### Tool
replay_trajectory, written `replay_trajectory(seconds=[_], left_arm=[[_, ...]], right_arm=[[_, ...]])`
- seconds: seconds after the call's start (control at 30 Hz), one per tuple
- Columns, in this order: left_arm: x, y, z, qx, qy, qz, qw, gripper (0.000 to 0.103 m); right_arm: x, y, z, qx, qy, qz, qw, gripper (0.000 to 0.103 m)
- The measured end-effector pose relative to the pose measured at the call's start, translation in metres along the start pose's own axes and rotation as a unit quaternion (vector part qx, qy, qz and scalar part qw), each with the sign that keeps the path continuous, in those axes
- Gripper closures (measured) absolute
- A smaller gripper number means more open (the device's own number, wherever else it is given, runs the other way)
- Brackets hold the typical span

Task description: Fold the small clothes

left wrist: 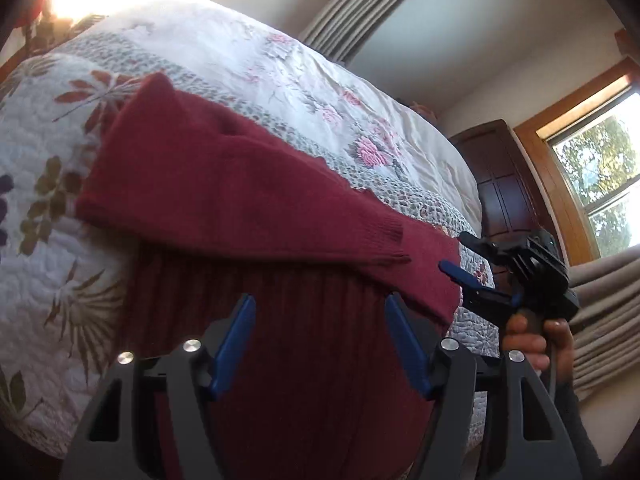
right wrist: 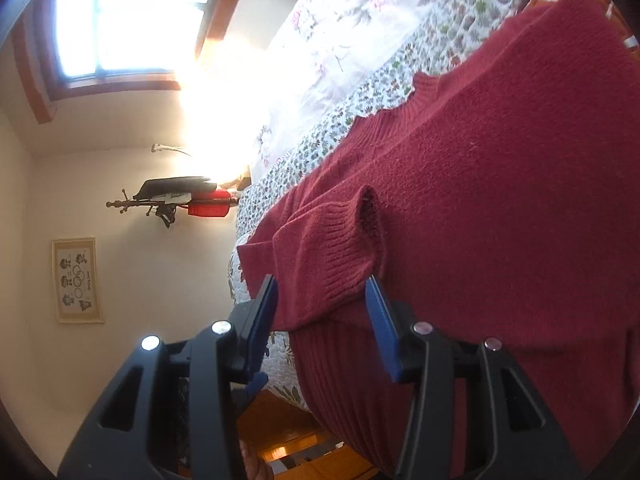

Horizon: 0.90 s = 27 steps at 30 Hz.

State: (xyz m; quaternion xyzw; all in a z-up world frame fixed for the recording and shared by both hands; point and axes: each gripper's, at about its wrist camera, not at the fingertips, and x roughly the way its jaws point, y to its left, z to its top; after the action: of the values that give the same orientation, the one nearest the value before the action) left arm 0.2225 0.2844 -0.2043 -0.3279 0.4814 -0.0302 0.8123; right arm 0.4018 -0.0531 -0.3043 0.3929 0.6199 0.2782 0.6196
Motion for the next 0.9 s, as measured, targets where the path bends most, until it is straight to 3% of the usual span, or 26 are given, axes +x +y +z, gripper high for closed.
replay_trajectory(seconds=[0.2,0.33,0.37,0.4,0.47,0.67,0.8,0.9], left_arm=[[-0.049,0.071,-0.048,-0.094,-0.024,0.036,0.9947,0.035],[-0.058,0.103,-0.067,-0.134,-0.020,0.054,0.9893,0.035],[-0.059,0.106,-0.070,-0.140,-0.019,0.055,0.9885,0.035],[-0.060,0.109,-0.068,-0.143,-0.020,0.054,0.9880,0.035],[-0.061,0.109,-0.066,-0.141,-0.023,0.053,0.9884,0.035],[-0.053,0.094,-0.053,-0.119,-0.024,0.041,0.9918,0.035],[-0.043,0.082,-0.046,-0.100,-0.016,0.031,0.9944,0.035],[-0.036,0.076,-0.042,-0.091,-0.008,0.028,0.9954,0.035]], right_arm=[[0.033,-0.005,0.017,0.004,0.020,-0.045,0.999,0.057],[0.046,0.004,0.020,-0.005,0.032,-0.053,0.998,0.057],[0.049,0.008,0.020,-0.009,0.033,-0.057,0.998,0.064],[0.051,0.012,0.021,-0.017,0.035,-0.063,0.997,0.078],[0.050,0.024,0.019,-0.031,0.025,-0.081,0.996,0.093],[0.012,0.082,0.012,-0.104,-0.018,-0.081,0.991,0.097],[-0.042,0.119,0.004,-0.165,-0.079,-0.090,0.979,0.097],[-0.088,0.119,0.004,-0.182,-0.126,-0.101,0.970,0.097]])
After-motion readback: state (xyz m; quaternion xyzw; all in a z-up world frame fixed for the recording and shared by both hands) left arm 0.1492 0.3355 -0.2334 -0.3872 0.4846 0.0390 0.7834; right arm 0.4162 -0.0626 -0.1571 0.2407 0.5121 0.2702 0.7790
